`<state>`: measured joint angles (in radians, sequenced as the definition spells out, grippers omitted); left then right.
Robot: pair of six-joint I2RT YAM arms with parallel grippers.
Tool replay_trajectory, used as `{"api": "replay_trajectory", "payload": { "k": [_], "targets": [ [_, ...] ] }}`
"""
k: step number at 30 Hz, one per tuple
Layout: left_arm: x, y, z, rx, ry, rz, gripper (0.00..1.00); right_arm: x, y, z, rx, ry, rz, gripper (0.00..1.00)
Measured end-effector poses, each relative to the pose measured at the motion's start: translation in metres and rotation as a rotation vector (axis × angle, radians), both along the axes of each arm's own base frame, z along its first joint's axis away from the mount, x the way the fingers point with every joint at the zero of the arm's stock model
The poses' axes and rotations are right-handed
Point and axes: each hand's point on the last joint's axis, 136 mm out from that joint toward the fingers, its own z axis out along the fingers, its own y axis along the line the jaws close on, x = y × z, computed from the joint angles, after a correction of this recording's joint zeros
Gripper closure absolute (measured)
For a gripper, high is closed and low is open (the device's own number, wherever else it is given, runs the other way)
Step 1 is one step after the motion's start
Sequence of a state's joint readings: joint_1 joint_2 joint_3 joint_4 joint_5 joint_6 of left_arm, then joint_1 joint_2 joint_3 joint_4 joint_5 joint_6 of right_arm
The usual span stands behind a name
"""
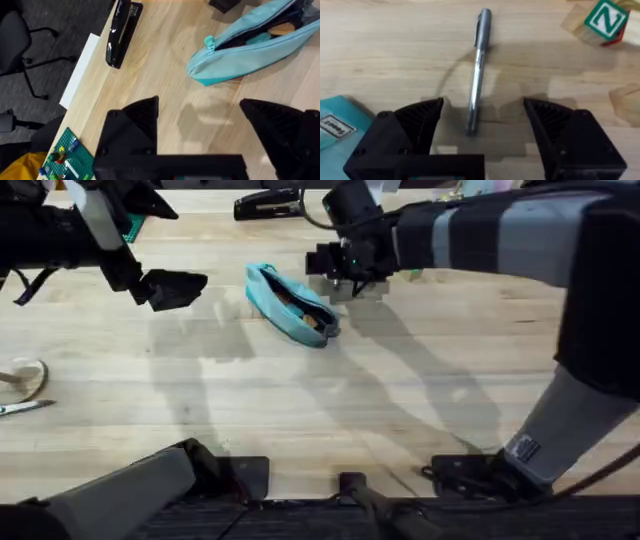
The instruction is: Unzip the bag, pick up the pens from the table one at a time and place them inside, then zip the bag closed.
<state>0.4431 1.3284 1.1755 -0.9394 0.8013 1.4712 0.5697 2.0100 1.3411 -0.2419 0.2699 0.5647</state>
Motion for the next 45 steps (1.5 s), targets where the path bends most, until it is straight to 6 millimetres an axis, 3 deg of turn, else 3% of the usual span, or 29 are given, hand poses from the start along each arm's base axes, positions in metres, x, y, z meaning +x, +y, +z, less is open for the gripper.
{"api": "replay_trajectory", "payload": {
  "k": [6,8,14,18,30,36,38,42,43,45],
  "targets": [
    [0.000,0.000,0.000,0.000,0.000,0.000,0.008,0.002,0.003,0.000,-0.006,-0.008,0.001,0.017],
    [0.000,0.000,0.000,0.000,0.000,0.000,0.008,0.002,0.001,-0.001,-0.016,-0.010,-0.004,0.108],
    [0.000,-0.001,0.000,-0.003,-0.001,-0.002,0.008,0.004,-0.002,-0.003,-0.030,-0.015,-0.012,0.716],
    [0.000,-0.001,0.000,-0.003,-0.001,-0.002,0.008,0.005,-0.002,-0.003,-0.030,-0.019,-0.015,0.955],
    [0.000,-0.001,0.001,-0.006,-0.003,-0.004,0.008,0.006,-0.001,-0.001,-0.035,-0.024,-0.009,0.969],
    [0.000,-0.001,0.001,-0.006,-0.003,-0.004,0.008,0.003,0.002,0.005,-0.079,-0.030,0.098,0.969],
    [0.000,-0.001,0.001,-0.006,-0.003,-0.004,0.008,0.003,0.004,0.018,-0.085,-0.052,0.133,0.971],
    [0.000,-0.001,0.001,-0.006,-0.003,-0.004,0.008,0.004,0.009,0.065,-0.066,-0.143,0.186,0.970],
    [0.000,-0.001,0.001,-0.006,-0.003,-0.004,0.008,0.003,0.008,0.106,-0.045,-0.222,0.208,0.970],
    [0.000,-0.001,0.001,-0.006,-0.002,-0.004,0.008,0.001,0.007,0.129,-0.033,-0.266,0.215,0.969]
  ]
}}
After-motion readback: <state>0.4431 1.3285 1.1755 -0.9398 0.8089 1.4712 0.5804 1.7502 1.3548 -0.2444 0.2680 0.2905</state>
